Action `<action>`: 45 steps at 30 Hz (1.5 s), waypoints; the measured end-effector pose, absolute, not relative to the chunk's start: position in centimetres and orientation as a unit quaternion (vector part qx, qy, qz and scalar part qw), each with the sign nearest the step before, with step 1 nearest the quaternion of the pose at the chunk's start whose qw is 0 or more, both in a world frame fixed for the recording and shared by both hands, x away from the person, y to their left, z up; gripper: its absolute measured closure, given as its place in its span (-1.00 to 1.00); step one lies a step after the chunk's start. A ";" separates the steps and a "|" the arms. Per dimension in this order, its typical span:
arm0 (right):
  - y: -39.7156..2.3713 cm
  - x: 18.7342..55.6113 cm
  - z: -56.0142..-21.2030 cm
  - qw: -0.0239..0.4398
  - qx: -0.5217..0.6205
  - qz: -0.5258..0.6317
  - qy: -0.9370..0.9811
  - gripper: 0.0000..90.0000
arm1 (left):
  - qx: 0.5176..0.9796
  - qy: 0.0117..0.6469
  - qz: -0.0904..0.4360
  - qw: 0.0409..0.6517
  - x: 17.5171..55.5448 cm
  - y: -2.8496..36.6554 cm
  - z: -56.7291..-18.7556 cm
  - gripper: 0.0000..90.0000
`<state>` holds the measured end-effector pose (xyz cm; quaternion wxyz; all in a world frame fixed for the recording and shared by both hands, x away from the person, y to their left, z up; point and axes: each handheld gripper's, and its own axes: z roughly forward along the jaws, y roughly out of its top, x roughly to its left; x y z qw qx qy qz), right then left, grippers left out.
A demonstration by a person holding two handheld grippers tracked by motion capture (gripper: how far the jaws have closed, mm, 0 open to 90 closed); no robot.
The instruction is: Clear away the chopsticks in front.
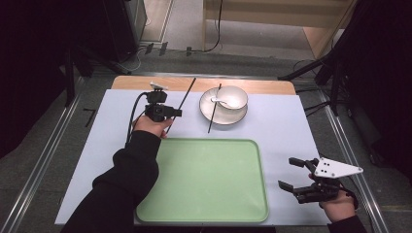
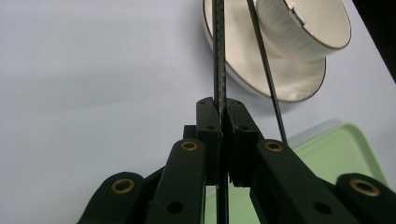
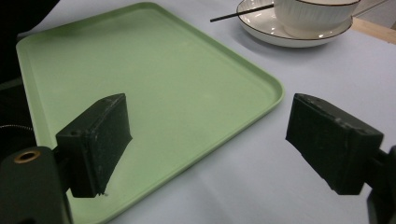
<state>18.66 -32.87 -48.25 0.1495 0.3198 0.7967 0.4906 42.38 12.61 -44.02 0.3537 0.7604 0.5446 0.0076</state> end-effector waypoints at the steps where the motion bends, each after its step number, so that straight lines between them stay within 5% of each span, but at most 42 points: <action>1: -32.9 18.7 -48.2 0.149 0.320 0.490 0.797 -0.68 | 0.761 0.545 0.009 0.352 41.9 13.1 -44.0 0.92; 19: -32.6 18.8 -48.3 0.148 0.322 0.487 0.798 -0.68 | 0.768 0.540 0.029 0.344 35.9 17.7 -45.4 0.92; 45: -32.4 18.9 -48.2 0.147 0.316 0.489 0.800 -0.68 | 0.748 0.566 -0.031 0.345 26.6 19.1 -48.2 0.91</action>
